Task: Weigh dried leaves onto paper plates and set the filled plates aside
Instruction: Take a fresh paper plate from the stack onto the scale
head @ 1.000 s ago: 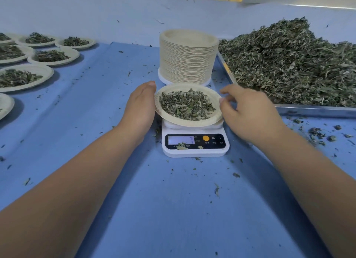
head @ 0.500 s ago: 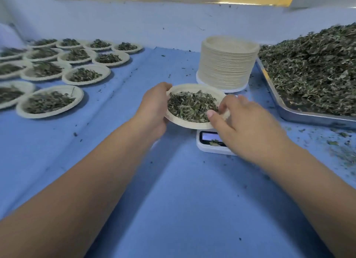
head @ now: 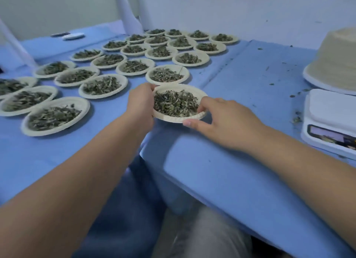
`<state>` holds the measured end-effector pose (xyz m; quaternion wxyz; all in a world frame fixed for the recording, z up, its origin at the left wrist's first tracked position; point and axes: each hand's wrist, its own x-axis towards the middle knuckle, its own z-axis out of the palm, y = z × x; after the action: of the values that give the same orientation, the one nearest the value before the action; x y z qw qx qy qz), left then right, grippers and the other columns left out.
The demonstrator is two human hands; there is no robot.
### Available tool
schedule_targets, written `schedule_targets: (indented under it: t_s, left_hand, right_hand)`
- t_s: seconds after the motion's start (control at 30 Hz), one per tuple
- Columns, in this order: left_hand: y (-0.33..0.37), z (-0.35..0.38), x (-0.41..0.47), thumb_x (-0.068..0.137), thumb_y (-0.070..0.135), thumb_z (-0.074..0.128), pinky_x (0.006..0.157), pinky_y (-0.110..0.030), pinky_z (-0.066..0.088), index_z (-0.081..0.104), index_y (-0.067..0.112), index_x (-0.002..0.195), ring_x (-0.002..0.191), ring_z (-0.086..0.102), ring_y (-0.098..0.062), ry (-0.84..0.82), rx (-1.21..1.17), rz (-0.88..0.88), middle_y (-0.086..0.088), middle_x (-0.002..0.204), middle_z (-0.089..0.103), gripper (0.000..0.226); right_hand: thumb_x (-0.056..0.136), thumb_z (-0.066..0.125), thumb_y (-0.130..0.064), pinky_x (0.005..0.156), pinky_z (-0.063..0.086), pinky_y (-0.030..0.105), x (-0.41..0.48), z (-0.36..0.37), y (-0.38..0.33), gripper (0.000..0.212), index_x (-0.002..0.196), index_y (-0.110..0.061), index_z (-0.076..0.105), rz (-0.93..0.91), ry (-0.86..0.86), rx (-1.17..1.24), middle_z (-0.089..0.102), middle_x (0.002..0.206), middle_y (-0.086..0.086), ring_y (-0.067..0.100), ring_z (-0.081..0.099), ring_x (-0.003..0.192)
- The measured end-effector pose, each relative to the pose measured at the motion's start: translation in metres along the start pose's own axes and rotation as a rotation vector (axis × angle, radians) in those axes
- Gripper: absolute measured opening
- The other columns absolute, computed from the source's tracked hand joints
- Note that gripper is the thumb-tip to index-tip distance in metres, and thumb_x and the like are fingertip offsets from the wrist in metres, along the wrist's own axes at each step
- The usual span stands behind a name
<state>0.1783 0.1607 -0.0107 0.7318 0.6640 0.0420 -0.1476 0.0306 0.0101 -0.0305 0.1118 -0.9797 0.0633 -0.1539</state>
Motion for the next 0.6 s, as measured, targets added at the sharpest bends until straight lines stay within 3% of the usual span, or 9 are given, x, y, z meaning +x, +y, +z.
schedule_targets:
  t_s: [0.07,0.1,0.17,0.2,0.23,0.3,0.33,0.47,0.6]
  left_hand:
    - [0.001,-0.02,0.011,0.1,0.018,0.049,0.066,-0.031,0.046,0.052,0.018,0.086,0.077,0.052,-0.021,0.094,0.14,0.086,-0.004,0.085,0.058,0.014]
    - [0.002,-0.029,0.014,0.103,0.018,0.046,0.061,-0.027,0.042,0.048,0.02,0.081,0.072,0.048,-0.021,0.14,0.214,0.134,-0.001,0.081,0.052,0.021]
    - [0.002,-0.045,0.016,0.102,0.015,0.04,0.06,-0.033,0.041,0.048,0.017,0.076,0.065,0.047,-0.018,0.222,0.34,0.246,-0.001,0.078,0.05,0.027]
    - [0.001,-0.051,0.017,0.1,0.016,0.038,0.069,-0.039,0.045,0.058,0.011,0.087,0.076,0.056,-0.023,0.234,0.39,0.304,-0.008,0.088,0.061,0.025]
    - [0.0,-0.055,0.017,0.099,0.019,0.037,0.092,-0.04,0.049,0.065,0.008,0.11,0.097,0.062,-0.028,0.234,0.436,0.345,-0.011,0.112,0.067,0.032]
    - [-0.001,-0.06,0.016,0.1,0.025,0.038,0.091,-0.026,0.03,0.054,0.016,0.145,0.122,0.054,-0.021,0.212,0.527,0.391,-0.003,0.142,0.058,0.048]
    - [0.0,-0.06,0.016,0.101,0.026,0.039,0.093,-0.027,0.032,0.05,0.017,0.148,0.125,0.051,-0.019,0.195,0.573,0.424,-0.001,0.145,0.056,0.049]
    - [0.003,-0.049,0.012,0.099,0.021,0.041,0.099,-0.034,0.04,0.049,0.013,0.144,0.128,0.054,-0.026,0.115,0.708,0.573,-0.007,0.142,0.057,0.046]
    - [0.003,-0.032,0.007,0.098,0.017,0.042,0.097,-0.044,0.044,0.053,0.01,0.139,0.117,0.057,-0.03,0.051,0.782,0.666,-0.012,0.126,0.062,0.043]
  right_hand:
    - [0.078,0.027,-0.089,0.068,0.04,0.037,0.02,0.015,-0.016,0.062,0.099,-0.034,0.045,-0.034,-0.018,-0.013,0.059,0.095,-0.001,0.023,0.055,0.089]
    - [0.079,0.028,-0.089,0.068,0.04,0.038,0.03,0.022,-0.023,0.061,0.098,-0.033,0.045,-0.044,-0.022,-0.022,0.059,0.094,0.0,0.025,0.056,0.089]
    - [0.081,0.03,-0.088,0.066,0.038,0.038,0.048,0.035,-0.037,0.06,0.095,-0.031,0.042,-0.055,-0.029,-0.053,0.06,0.094,0.002,0.028,0.057,0.09]
    - [0.082,0.031,-0.087,0.065,0.036,0.038,0.055,0.04,-0.043,0.059,0.095,-0.03,0.04,-0.062,-0.029,-0.08,0.06,0.094,0.003,0.029,0.058,0.09]
    - [0.084,0.031,-0.086,0.065,0.035,0.038,0.062,0.045,-0.048,0.058,0.095,-0.029,0.039,-0.072,-0.023,-0.108,0.061,0.095,0.005,0.03,0.058,0.091]
    - [0.087,0.032,-0.083,0.07,0.039,0.041,0.073,0.053,-0.056,0.058,0.098,-0.027,0.042,-0.088,-0.003,-0.154,0.063,0.096,0.008,0.032,0.059,0.095]
    - [0.088,0.032,-0.081,0.075,0.042,0.043,0.078,0.056,-0.06,0.058,0.101,-0.026,0.045,-0.089,0.004,-0.168,0.064,0.097,0.009,0.033,0.059,0.097]
    - [0.089,0.031,-0.077,0.085,0.044,0.047,0.093,0.063,-0.069,0.063,0.11,-0.022,0.051,-0.074,-0.015,-0.18,0.064,0.101,0.008,0.032,0.058,0.103]
    - [0.088,0.035,-0.059,0.077,0.033,0.043,0.106,0.063,-0.074,0.046,0.119,-0.027,0.049,-0.057,-0.085,-0.169,0.066,0.11,0.003,0.029,0.056,0.109]
